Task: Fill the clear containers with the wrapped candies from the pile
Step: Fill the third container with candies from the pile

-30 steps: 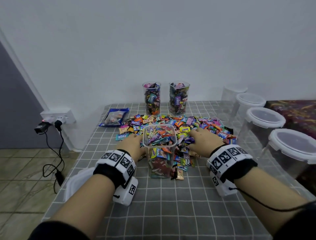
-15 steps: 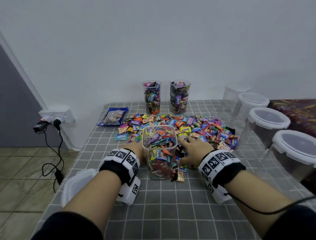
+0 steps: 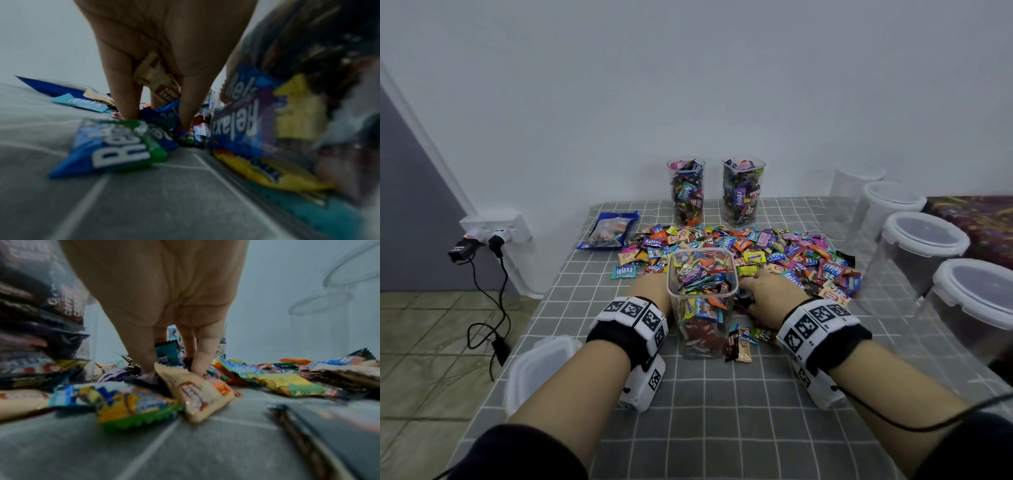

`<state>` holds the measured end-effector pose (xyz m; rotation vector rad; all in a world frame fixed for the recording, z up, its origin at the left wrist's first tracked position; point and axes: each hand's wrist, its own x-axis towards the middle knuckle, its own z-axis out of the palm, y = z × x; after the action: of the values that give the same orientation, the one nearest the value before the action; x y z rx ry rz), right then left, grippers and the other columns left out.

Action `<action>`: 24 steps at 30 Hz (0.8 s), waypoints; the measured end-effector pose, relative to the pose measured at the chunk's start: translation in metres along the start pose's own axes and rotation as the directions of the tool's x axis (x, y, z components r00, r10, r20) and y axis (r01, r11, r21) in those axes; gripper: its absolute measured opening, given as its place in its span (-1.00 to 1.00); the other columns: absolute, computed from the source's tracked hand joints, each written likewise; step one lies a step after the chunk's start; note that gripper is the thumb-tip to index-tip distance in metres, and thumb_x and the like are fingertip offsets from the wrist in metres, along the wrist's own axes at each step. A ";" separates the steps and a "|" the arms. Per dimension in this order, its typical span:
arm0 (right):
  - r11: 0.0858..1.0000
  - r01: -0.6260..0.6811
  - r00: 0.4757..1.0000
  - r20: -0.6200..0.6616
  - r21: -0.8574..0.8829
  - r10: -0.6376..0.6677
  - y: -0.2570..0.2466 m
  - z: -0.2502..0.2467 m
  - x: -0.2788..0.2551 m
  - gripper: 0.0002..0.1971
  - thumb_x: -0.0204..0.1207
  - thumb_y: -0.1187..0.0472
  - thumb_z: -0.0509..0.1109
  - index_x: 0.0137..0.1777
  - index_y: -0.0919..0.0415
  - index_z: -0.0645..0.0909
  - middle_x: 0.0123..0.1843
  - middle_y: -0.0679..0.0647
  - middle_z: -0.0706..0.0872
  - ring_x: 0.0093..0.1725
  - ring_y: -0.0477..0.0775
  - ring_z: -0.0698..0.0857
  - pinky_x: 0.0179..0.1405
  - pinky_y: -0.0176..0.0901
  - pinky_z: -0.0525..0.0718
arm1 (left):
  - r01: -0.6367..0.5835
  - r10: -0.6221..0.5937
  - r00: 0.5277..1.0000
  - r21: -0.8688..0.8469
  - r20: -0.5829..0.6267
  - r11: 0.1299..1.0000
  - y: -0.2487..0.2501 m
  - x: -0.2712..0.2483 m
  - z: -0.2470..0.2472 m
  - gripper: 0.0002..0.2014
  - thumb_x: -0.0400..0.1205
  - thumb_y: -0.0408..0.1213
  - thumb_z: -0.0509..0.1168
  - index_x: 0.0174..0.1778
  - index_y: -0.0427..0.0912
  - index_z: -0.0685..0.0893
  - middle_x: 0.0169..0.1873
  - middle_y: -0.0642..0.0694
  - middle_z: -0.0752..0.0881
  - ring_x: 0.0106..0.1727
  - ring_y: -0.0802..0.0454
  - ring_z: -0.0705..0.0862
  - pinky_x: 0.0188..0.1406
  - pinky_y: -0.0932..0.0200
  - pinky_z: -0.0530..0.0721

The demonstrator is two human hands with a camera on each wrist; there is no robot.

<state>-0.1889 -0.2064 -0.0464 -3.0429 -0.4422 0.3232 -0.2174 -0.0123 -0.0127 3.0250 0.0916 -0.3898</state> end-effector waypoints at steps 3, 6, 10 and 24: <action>1.000 0.001 1.000 -0.019 0.010 -0.001 -0.001 -0.001 -0.001 -0.66 0.61 0.27 0.20 0.36 0.05 0.52 0.23 0.19 0.52 0.19 0.27 0.60 0.18 0.05 0.64 | -0.032 0.033 0.997 0.008 -0.072 0.999 -0.001 0.006 0.006 -0.70 0.74 -0.31 0.06 0.31 -0.30 0.57 0.22 -0.26 0.64 0.21 -0.18 0.63 0.08 0.13 0.54; 1.000 -0.002 0.999 -0.034 0.005 0.002 -0.002 -0.002 -0.002 -0.72 0.63 0.28 0.20 0.30 0.11 0.55 0.22 0.19 0.53 0.20 0.25 0.60 0.20 0.02 0.62 | -0.067 0.065 0.992 -0.014 -0.104 0.998 -0.001 0.006 0.007 -0.70 0.75 -0.27 0.04 0.26 -0.28 0.59 0.16 -0.25 0.66 0.14 -0.19 0.64 0.00 0.13 0.53; 0.999 -0.024 0.997 -0.078 0.033 0.026 -0.002 -0.003 -0.005 -0.70 0.64 0.29 0.17 0.31 0.13 0.56 0.24 0.19 0.53 0.22 0.23 0.58 0.17 -0.01 0.57 | -0.064 0.053 0.989 -0.078 -0.135 0.995 -0.004 0.007 0.010 -0.71 0.74 -0.27 0.05 0.17 -0.32 0.63 0.09 -0.26 0.69 0.09 -0.20 0.66 0.03 0.09 0.58; 0.967 0.025 0.943 -0.327 0.255 0.062 0.003 -0.016 -0.019 -0.75 0.64 0.20 0.23 0.24 0.15 0.62 0.19 0.14 0.57 0.14 0.17 0.60 0.08 -0.08 0.54 | -0.098 0.036 0.929 -0.152 -0.367 0.983 -0.016 0.006 0.013 -0.68 0.71 -0.12 0.09 -0.11 -0.24 0.66 -0.07 -0.22 0.73 -0.05 -0.20 0.65 -0.21 0.16 0.43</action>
<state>-0.2024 -0.2154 -0.0271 -2.7707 -0.3195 -0.1274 -0.2155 0.0028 -0.0281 2.8822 0.0417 0.1810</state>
